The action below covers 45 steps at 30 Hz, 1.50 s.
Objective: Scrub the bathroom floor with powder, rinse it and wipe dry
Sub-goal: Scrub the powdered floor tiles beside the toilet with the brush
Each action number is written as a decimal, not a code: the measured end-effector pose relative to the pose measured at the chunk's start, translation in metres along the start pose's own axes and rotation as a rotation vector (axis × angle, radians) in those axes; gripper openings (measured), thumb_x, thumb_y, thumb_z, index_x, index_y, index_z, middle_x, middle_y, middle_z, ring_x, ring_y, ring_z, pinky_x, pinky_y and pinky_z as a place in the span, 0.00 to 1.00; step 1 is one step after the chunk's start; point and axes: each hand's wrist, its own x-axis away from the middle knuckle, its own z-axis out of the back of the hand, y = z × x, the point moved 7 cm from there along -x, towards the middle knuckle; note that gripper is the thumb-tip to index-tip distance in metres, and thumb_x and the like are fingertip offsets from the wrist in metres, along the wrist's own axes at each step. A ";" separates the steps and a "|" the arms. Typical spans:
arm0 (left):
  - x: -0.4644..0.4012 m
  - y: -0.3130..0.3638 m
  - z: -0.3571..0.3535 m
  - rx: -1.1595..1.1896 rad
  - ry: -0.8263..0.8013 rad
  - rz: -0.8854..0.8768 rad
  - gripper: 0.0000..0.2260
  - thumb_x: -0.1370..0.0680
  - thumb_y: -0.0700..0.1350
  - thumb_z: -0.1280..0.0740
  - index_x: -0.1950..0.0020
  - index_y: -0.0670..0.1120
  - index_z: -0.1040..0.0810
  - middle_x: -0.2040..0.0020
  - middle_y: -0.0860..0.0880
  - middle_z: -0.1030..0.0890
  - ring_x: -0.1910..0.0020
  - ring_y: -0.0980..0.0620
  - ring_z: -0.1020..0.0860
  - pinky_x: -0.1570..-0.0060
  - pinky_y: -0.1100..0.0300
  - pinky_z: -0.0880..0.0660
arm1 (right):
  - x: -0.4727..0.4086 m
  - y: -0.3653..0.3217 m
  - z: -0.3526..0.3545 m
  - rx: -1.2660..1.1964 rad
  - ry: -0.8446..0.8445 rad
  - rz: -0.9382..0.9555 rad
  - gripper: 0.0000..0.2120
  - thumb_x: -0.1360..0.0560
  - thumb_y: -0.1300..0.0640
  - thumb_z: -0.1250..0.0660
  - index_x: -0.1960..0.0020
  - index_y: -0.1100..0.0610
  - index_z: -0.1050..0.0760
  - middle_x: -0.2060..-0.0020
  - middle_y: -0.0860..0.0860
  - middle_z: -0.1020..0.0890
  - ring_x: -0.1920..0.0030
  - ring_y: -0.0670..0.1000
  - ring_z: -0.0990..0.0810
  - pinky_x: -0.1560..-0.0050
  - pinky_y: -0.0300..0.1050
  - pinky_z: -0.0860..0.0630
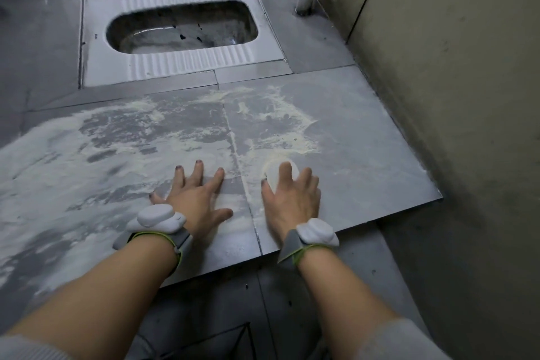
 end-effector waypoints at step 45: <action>-0.001 0.001 0.002 0.062 0.007 -0.003 0.36 0.26 0.66 0.38 0.25 0.66 0.57 0.22 0.55 0.62 0.24 0.43 0.64 0.37 0.22 0.52 | 0.006 -0.012 0.016 0.064 -0.243 0.709 0.20 0.26 0.36 0.41 0.43 0.49 0.35 0.52 0.51 0.33 0.53 0.53 0.34 0.51 0.52 0.30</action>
